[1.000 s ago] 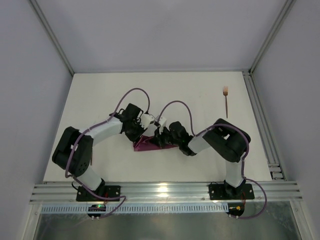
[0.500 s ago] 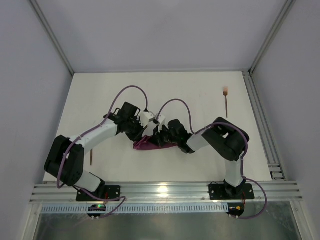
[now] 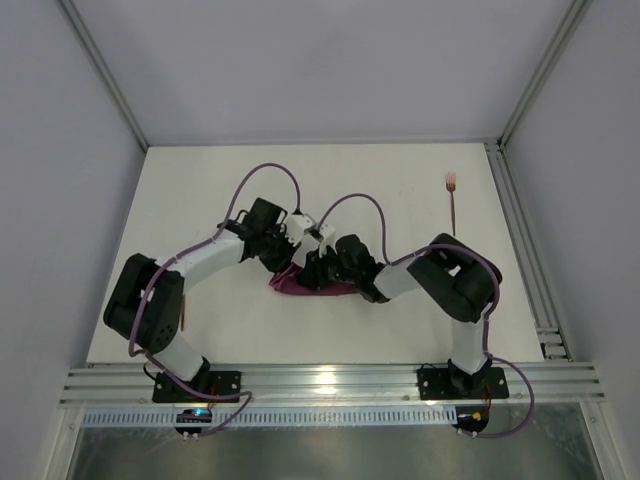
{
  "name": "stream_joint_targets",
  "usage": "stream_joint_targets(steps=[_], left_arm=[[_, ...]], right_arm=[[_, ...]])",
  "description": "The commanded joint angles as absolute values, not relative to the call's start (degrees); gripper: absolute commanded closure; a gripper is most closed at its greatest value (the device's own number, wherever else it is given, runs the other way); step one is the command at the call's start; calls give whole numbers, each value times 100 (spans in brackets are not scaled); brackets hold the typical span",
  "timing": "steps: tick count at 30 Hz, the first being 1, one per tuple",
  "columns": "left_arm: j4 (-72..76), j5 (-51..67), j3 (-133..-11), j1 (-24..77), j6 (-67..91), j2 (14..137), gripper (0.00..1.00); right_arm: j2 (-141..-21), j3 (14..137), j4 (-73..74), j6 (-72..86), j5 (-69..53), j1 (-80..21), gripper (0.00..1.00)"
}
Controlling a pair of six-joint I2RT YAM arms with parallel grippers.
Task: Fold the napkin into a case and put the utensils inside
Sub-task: Stuff the top corner of the smaller-rectangle-folded napkin at the center of the board.
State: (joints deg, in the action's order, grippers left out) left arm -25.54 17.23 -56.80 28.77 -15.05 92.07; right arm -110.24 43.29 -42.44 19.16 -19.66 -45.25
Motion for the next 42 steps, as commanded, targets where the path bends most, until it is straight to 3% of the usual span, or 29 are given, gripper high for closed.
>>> stream_joint_targets(steps=[1, 15, 21, 32, 42], left_arm=[[-2522, 1345, -5713, 2865, -1310, 9483, 100], [-2461, 1406, -5713, 2531, -1292, 9685, 100], [-2373, 1468, -5722, 2531, -1283, 9686, 100], [-2355, 1529, -5730, 2523, -1274, 9650, 100], [-2391, 1714, -5687, 2461, -1213, 9492, 100]], right_arm=[[-10969, 4254, -3980, 1828, -1758, -4623, 59], [-10521, 3964, -4456, 1406, -1283, -4580, 57], [-10503, 4069, -3912, 1565, -1503, -4368, 59], [-9906, 4184, -3410, 686, -1828, -4271, 52], [-9895, 3604, -5752, -342, -2487, -4491, 50]])
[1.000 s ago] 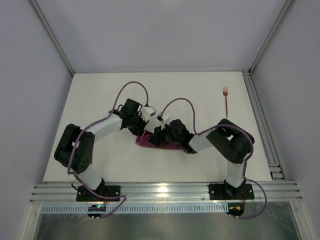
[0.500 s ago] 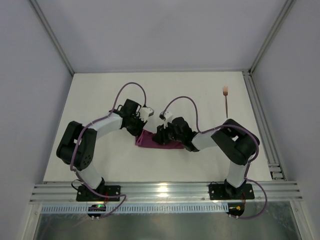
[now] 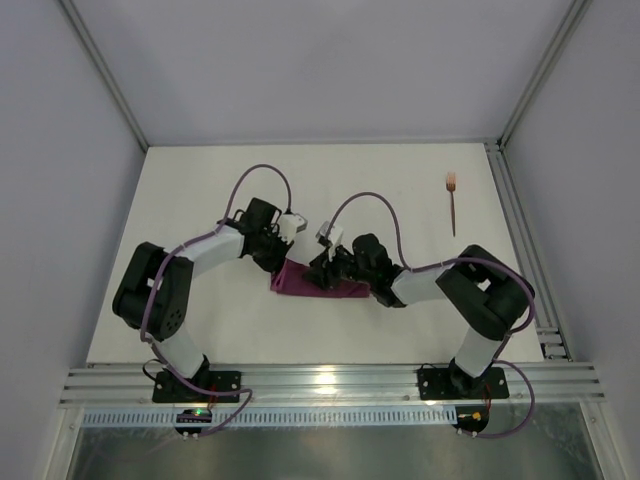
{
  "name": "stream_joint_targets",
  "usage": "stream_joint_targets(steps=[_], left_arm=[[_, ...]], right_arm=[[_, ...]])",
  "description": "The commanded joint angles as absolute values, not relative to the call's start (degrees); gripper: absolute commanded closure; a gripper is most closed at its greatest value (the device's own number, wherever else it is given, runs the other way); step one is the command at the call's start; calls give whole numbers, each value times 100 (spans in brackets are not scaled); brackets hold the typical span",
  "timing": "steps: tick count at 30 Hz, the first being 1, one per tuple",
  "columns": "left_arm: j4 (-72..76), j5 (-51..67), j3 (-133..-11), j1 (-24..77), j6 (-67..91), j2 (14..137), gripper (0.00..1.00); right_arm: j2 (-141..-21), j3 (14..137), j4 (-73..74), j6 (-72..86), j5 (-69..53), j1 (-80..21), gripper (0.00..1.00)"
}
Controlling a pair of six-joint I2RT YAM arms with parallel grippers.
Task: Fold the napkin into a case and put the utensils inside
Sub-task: Stuff the top corner of the smaller-rectangle-folded napkin at the center of the board.
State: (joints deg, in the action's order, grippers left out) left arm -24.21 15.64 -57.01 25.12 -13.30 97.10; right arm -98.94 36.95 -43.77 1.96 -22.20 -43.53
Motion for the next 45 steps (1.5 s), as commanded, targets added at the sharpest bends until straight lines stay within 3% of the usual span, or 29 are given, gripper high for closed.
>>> stream_joint_targets(steps=[1, 5, 19, 40, 43, 45], left_arm=[[-2399, 1731, -5687, 2461, -1213, 9466, 100], [-2434, 1784, -5669, 2461, -1204, 9440, 100], [-2426, 1872, -5669, 2461, -1187, 9448, 100], [-2461, 1863, -5669, 2461, -1292, 9404, 100], [-2461, 1890, -5678, 2461, -1283, 9404, 100], [-2461, 1890, -5678, 2461, -1266, 9404, 100]], right_arm=[[-10140, 3621, -5966, -351, -2496, -4500, 49], [-10713, 3963, -6460, -255, -2487, -4518, 49], [-11311, 4649, -6108, -79, -2312, -4676, 49], [-11127, 4877, -4993, -545, -3076, -4421, 44], [-11329, 5018, -5062, -379, -3181, -4421, 46], [-11416, 5054, -5150, -273, -3190, -4412, 52]])
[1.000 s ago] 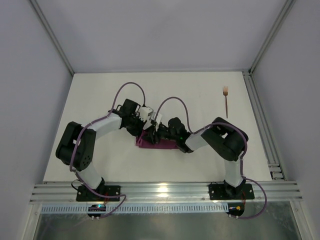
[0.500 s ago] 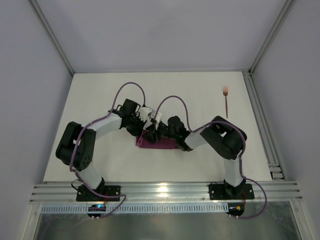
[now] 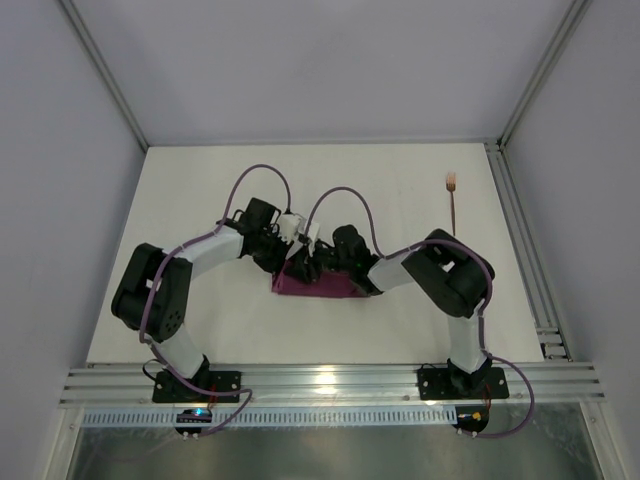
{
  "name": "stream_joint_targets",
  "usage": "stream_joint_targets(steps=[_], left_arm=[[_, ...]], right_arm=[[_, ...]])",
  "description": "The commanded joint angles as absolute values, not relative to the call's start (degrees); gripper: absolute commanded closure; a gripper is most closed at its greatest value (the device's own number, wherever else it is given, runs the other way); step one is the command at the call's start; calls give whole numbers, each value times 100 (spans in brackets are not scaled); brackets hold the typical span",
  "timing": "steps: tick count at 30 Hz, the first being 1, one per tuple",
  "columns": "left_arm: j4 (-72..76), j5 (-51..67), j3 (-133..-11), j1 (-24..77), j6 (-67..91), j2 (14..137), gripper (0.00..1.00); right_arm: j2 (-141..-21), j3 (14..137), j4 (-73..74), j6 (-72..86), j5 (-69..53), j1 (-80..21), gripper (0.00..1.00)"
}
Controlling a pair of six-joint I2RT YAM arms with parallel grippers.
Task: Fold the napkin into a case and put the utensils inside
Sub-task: Stuff the top corner of the smaller-rectangle-folded napkin at the center of the board.
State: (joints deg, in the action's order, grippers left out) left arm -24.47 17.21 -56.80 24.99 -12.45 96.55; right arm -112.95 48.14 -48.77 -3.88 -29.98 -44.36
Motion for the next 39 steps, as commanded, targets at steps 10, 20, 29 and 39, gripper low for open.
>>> stream_joint_targets(steps=[10, 20, 29, 39], left_arm=[[-2479, 2100, -5686, 2400, -1169, 9273, 100], [-2435, 2785, -5634, 2320, -1125, 9071, 100], [-2733, 3357, -5625, 2320, -1397, 9202, 100], [-3093, 3490, -5634, 2320, -1793, 9167, 100]], right_arm=[[-11285, 4589, -5247, -439, -3146, -4412, 96], [-11373, 4649, -4834, -572, -3094, -4421, 96], [-11584, 5158, -4527, -237, -2725, -4421, 96], [-11654, 5361, -4140, 816, -2048, -4359, 96]])
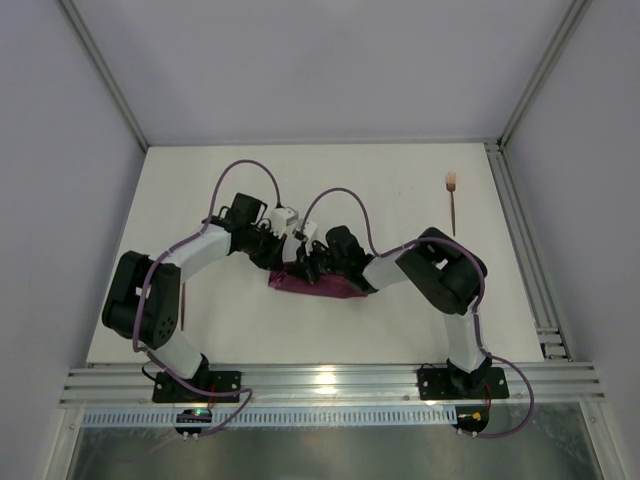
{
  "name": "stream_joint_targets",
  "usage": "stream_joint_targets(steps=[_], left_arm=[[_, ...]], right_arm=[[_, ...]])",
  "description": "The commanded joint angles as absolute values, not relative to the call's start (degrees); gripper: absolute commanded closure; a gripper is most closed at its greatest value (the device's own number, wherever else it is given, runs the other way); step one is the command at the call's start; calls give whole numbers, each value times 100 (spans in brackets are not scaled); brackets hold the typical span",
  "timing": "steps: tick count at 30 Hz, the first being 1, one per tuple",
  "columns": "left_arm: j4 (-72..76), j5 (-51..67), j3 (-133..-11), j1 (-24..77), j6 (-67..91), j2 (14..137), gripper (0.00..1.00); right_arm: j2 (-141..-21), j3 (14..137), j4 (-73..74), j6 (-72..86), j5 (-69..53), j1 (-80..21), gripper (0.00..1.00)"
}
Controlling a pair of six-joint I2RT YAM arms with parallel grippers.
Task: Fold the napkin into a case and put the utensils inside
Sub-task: Stuff the top corner of the smaller-rectangle-folded napkin at the center of the board.
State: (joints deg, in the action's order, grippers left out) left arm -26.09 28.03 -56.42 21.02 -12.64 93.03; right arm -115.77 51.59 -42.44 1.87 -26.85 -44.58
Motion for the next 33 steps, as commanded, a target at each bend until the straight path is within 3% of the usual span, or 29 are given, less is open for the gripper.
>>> stream_joint_targets(steps=[1, 3, 7, 15, 23, 33], left_arm=[[-3102, 3472, -5634, 2329, -1802, 9193, 100], [-3033, 3297, -5625, 2338, -1793, 9211, 100], [-2953, 2937, -5599, 2434, -1872, 9290, 90], [-2839, 2532, -5537, 2514, -1881, 9518, 90], [-2760, 2285, -5563, 2531, -1846, 9598, 91], [-2567, 2400, -5669, 2540, -1662, 9510, 89]], right_arm=[[-11663, 5396, -4000, 835, -1970, -4351, 96], [-11724, 5493, -3903, 966, -1873, -4351, 91], [-11620, 5423, -3806, 1098, -1636, -4351, 79], [-11127, 5493, -3227, 853, -1222, -4342, 60], [-10661, 5554, -2769, 607, -1178, -4280, 53], [-10994, 5783, -2522, 605, -1546, -4201, 58]])
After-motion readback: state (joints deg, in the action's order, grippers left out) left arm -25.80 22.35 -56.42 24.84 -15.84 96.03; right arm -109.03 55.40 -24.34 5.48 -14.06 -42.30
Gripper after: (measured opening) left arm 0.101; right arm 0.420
